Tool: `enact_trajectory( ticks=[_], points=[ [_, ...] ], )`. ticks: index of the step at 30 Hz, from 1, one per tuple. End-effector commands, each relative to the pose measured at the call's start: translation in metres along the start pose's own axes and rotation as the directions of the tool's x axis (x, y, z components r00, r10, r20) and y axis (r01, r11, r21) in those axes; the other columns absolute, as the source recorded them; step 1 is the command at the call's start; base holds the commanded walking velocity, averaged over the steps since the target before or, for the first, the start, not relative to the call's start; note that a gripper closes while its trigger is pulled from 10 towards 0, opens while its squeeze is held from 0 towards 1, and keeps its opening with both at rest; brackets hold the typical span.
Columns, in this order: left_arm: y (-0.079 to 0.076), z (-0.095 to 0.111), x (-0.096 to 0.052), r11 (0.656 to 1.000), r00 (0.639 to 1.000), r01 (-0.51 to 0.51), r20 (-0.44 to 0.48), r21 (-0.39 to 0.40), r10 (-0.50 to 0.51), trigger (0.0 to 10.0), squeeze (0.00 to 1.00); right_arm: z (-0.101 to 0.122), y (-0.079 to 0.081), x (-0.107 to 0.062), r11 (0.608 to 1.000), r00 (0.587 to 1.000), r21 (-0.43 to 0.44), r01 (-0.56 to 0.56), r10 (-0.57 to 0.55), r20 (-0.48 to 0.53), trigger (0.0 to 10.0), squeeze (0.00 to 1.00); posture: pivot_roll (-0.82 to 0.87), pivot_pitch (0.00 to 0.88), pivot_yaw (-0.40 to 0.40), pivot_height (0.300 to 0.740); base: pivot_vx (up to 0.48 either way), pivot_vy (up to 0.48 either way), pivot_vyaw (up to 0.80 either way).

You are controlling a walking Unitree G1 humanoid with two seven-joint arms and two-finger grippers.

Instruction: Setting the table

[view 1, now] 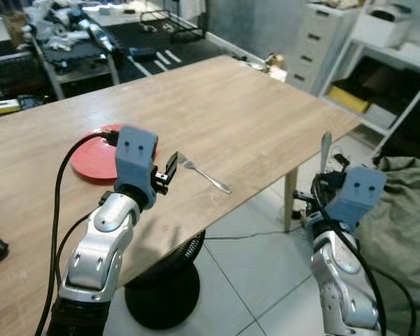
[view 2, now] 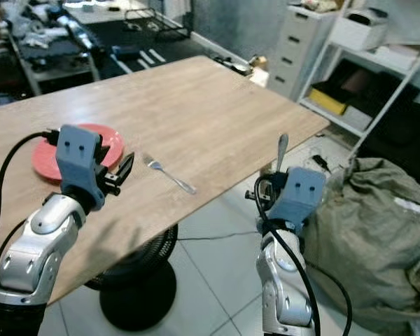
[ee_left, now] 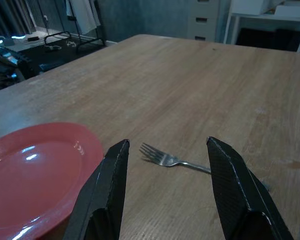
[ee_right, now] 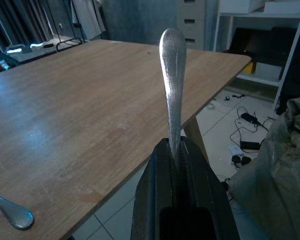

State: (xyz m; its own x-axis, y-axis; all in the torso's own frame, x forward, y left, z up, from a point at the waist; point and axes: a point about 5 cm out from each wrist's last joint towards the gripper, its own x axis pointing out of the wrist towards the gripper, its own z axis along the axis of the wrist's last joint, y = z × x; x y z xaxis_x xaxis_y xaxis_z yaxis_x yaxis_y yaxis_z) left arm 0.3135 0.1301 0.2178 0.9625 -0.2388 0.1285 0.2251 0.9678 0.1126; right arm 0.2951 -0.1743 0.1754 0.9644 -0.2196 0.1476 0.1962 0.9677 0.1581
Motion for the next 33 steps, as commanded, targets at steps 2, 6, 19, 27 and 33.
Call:
enact_trajectory(
  ticks=[2,6,19,27,33],
  points=[
    [0.0027,-0.0063,-0.0009,1.000,1.000,-0.011,-0.022,0.005,0.011,10.0,0.00,-0.0026,0.0019,-0.0004,1.000,1.000,0.006,-0.005,0.005,-0.009,10.0,0.00,-0.03,0.064,0.054,0.740,0.000,0.000,-0.80],
    [0.0028,-0.0064,-0.0009,1.000,1.000,-0.010,-0.023,0.006,0.010,10.0,0.00,-0.0025,0.0021,-0.0002,1.000,1.000,0.006,-0.005,0.005,-0.008,10.0,0.00,-0.03,0.063,0.054,0.740,0.000,0.000,0.00],
    [0.0030,-0.0060,-0.0004,1.000,1.000,-0.007,-0.020,0.004,0.007,10.0,0.00,-0.0028,0.0025,-0.0001,1.000,1.000,0.004,-0.005,0.005,-0.008,10.0,0.00,-0.04,0.063,0.055,0.740,0.000,0.000,-0.25],
    [0.0020,-0.0062,-0.0007,1.000,1.000,-0.009,-0.021,0.001,0.009,10.0,0.00,-0.0031,0.0016,-0.0005,1.000,1.000,0.001,-0.005,0.005,-0.013,10.0,0.00,-0.04,0.065,0.051,0.740,0.000,0.000,-0.70],
    [0.0019,-0.0066,-0.0008,1.000,1.000,-0.010,-0.021,-0.001,0.010,10.0,0.00,-0.0031,0.0013,-0.0003,1.000,1.000,-0.002,-0.006,0.006,-0.013,10.0,0.00,-0.04,0.066,0.049,0.740,0.000,0.000,0.00]
  ],
)
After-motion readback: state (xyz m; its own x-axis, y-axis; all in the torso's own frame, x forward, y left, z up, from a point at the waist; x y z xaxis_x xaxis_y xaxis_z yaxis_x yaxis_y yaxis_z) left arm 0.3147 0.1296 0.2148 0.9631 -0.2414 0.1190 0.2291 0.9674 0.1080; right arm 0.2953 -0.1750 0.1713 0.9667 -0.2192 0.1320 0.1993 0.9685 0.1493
